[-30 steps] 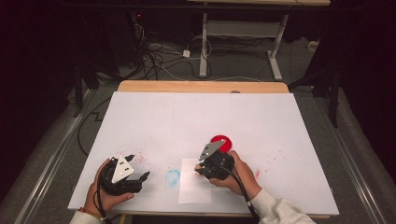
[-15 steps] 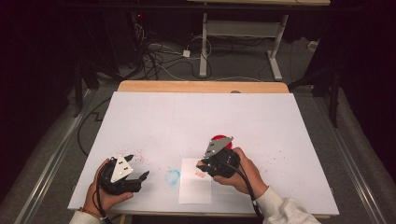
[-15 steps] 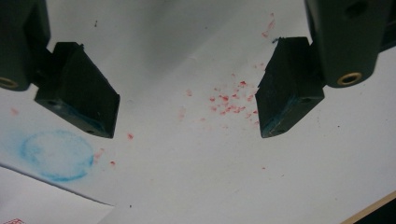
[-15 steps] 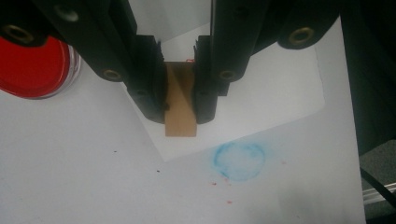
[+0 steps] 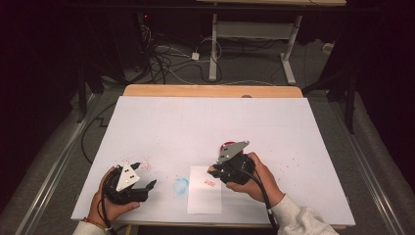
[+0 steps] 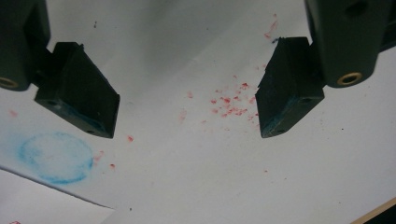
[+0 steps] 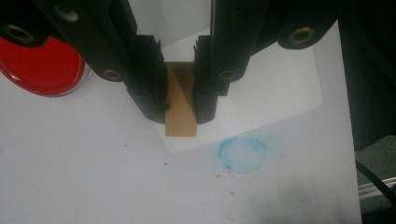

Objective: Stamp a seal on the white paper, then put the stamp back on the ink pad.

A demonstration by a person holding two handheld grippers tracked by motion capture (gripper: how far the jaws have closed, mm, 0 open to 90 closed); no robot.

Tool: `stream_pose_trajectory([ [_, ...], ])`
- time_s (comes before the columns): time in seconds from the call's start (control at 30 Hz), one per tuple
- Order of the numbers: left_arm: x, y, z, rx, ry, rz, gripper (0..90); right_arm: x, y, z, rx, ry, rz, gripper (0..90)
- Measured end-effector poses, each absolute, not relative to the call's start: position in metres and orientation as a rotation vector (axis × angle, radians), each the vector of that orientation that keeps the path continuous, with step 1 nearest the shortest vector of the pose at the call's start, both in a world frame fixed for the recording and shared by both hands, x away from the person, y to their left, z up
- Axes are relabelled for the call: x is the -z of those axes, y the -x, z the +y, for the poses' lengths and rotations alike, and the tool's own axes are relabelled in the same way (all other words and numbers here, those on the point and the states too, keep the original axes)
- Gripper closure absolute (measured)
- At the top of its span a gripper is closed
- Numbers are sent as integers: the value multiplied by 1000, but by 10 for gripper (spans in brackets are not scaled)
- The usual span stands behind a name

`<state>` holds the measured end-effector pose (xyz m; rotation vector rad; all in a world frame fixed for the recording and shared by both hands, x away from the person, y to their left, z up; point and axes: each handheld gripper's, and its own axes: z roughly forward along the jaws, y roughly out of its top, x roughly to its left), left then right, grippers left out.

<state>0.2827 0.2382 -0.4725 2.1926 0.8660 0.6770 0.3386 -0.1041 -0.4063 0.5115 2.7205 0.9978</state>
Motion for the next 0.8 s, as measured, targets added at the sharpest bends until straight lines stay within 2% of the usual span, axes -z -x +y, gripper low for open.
stream_pose_trajectory([
  [0.8, 472, -282, 238, -680, -2191, 857, 210, 387, -350, -133, -1053, -596, 2601, 763],
])
